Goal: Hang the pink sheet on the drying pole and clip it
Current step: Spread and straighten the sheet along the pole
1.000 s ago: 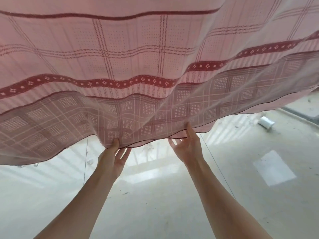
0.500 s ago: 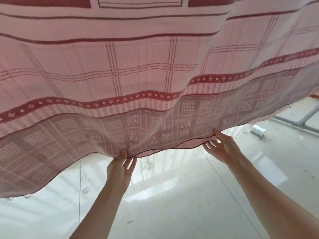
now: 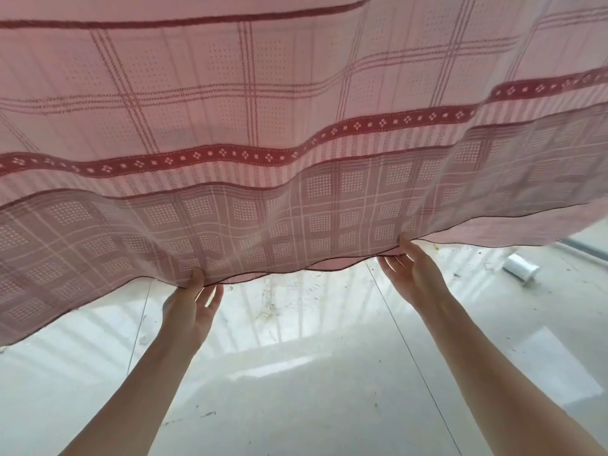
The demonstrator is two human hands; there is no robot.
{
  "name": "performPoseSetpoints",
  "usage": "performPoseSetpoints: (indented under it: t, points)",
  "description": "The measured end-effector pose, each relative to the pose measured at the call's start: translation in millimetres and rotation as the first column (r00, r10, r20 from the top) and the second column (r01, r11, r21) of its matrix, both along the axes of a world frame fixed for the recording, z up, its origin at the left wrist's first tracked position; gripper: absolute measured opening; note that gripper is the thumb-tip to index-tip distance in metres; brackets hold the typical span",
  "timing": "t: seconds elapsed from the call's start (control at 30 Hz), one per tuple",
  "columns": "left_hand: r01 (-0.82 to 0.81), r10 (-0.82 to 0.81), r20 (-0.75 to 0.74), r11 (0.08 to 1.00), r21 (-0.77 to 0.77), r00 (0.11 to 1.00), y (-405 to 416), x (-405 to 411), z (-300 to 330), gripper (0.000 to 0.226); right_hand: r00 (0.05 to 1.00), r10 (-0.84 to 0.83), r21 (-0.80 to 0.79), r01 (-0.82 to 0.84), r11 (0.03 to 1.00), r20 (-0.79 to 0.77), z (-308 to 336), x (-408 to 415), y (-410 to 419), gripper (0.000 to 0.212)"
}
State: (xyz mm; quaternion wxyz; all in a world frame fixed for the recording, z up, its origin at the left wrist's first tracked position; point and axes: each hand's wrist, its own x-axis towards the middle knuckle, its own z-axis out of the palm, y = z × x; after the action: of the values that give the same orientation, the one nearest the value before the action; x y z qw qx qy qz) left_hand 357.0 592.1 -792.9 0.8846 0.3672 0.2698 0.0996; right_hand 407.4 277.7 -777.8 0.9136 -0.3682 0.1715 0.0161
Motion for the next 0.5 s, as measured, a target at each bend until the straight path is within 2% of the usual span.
performPoseSetpoints:
  t: [0.07, 0.13, 0.2, 0.3, 0.5]
  points:
    - [-0.016, 0.016, 0.0, 1.0, 0.021, 1.0, -1.6, -3.8, -2.6, 0.044, 0.999, -0.002, -0.024, 0.003, 1.0, 0.037, -6.8, -1.3, -0.2, 0.007]
    - [-0.02, 0.02, 0.002, 0.999, 0.04, 1.0, -4.4, -5.8, -4.4, 0.047, 0.999, -0.011, 0.003, 0.011, 1.0, 0.053, -15.3, -2.4, -2.0, 0.012]
    - [-0.029, 0.029, -0.005, 0.998, 0.054, 1.0, -8.8, -5.7, -5.3, 0.036, 0.998, -0.019, 0.043, 0.016, 0.999, 0.054, -25.0, -4.5, -5.3, 0.018]
    - [-0.055, 0.056, -0.009, 0.995, 0.079, 0.998, -14.3, -1.7, -6.2, 0.015, 0.999, -0.03, 0.104, 0.025, 0.994, 0.045, -38.9, -7.5, -9.4, 0.015]
    - [-0.022, 0.022, -0.002, 0.994, 0.104, 1.0, -13.1, 2.6, -8.2, 0.014, 0.995, -0.078, 0.197, 0.065, 0.978, 0.059, -51.2, -11.1, -9.4, 0.013]
